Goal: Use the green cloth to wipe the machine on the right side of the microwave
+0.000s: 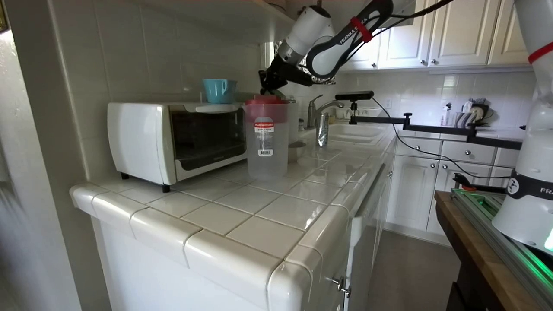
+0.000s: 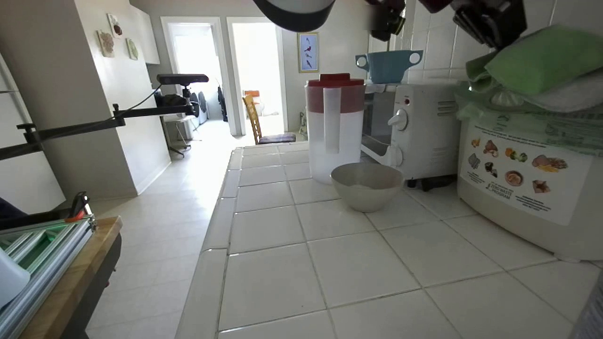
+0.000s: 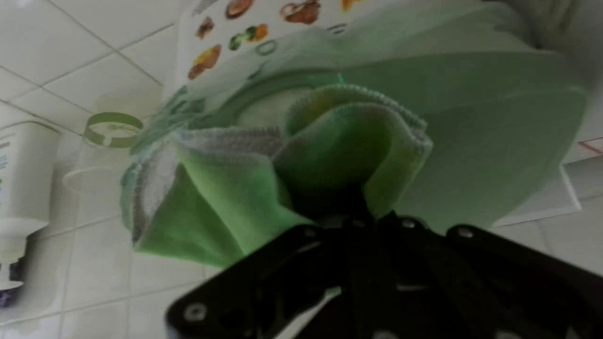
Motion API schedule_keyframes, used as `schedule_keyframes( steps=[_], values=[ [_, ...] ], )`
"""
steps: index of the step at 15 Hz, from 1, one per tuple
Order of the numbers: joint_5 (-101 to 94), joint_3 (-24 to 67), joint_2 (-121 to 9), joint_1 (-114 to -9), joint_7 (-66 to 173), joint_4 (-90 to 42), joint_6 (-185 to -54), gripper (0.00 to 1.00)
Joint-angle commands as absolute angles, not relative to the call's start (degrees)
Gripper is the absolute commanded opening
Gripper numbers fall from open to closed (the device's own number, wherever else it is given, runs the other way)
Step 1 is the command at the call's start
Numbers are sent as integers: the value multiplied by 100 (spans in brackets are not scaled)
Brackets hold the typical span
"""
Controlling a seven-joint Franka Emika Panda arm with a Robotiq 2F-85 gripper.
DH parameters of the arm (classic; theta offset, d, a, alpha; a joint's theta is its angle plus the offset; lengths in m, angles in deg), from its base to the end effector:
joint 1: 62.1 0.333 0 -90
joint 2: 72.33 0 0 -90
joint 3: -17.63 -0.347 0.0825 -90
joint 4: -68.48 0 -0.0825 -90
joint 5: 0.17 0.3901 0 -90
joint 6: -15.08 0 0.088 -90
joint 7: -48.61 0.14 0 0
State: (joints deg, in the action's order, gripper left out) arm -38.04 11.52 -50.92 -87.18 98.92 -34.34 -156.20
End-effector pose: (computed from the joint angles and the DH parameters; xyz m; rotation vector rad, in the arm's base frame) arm 0.6977 -0.2069 0.4352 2.6413 -0.8479 1.2542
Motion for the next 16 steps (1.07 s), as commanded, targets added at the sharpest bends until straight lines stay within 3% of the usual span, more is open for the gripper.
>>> schedule_keyframes(
  steps=[1,4,5,10,16],
  values=[
    [-3660,703,-5056,-8871,9336,-3672,-15808,1],
    [-3635,377,-5048,-8962,9012,-3781,-15883,1],
    [-2669,1110,-5116,-8245,8283,-3892,-16057,1],
    [-746,1591,-5172,-7981,6929,-3843,-16069,1],
    [232,2156,-5223,-7892,6438,-3772,-16049,1]
  ],
)
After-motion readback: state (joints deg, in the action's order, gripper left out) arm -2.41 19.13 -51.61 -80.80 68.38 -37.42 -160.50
